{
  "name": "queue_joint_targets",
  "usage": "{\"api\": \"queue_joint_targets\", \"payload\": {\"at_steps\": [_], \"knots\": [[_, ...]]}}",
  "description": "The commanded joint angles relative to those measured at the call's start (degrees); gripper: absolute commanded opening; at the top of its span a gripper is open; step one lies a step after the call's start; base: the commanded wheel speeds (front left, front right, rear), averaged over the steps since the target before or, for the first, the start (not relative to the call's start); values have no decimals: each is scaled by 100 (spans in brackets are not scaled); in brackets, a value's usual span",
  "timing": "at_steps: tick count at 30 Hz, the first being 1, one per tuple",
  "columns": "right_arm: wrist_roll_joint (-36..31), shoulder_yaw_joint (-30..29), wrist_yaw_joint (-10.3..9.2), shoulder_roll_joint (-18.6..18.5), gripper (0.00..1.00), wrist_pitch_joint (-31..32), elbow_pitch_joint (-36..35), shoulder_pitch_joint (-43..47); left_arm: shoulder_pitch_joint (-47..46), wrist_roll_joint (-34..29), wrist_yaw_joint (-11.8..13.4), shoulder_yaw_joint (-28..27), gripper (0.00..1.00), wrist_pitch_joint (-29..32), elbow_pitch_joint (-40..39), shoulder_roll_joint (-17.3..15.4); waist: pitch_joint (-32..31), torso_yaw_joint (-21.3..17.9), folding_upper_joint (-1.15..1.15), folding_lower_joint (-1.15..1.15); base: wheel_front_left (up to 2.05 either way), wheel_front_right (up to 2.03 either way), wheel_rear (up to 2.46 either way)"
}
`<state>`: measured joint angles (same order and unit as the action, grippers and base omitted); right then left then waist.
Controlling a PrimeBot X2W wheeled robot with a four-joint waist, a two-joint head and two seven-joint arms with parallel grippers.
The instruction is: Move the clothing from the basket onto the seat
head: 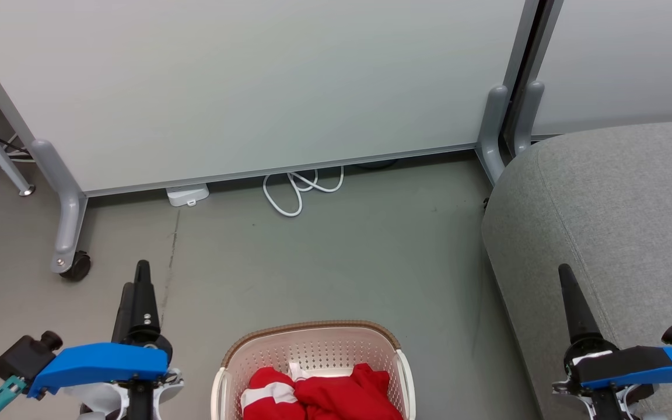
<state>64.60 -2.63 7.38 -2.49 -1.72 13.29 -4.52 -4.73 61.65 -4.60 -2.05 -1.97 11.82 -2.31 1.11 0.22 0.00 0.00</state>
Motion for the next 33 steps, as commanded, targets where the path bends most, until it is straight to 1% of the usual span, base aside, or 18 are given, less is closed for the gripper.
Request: {"api": "queue_joint_targets", "payload": {"at_steps": [1,10,20,33], "knots": [[-250,26,6,-32,100,-79,-110,-175,-175,-269,26,73,100,-60,-122,-47,8,2,0,0,0,0,0],[-1159,147,8,-36,100,-262,-110,-196,-240,-1293,120,337,100,-241,-136,-51,54,10,0,0,0,0,0],[-2000,240,9,-40,100,-443,-62,-229,-310,-2293,199,580,100,-423,-103,-62,99,14,0,0,0,0,0],[-2935,340,11,-44,100,-655,35,-270,-361,-3241,277,849,100,-635,-42,-118,109,32,0,0,0,0,0]]}}
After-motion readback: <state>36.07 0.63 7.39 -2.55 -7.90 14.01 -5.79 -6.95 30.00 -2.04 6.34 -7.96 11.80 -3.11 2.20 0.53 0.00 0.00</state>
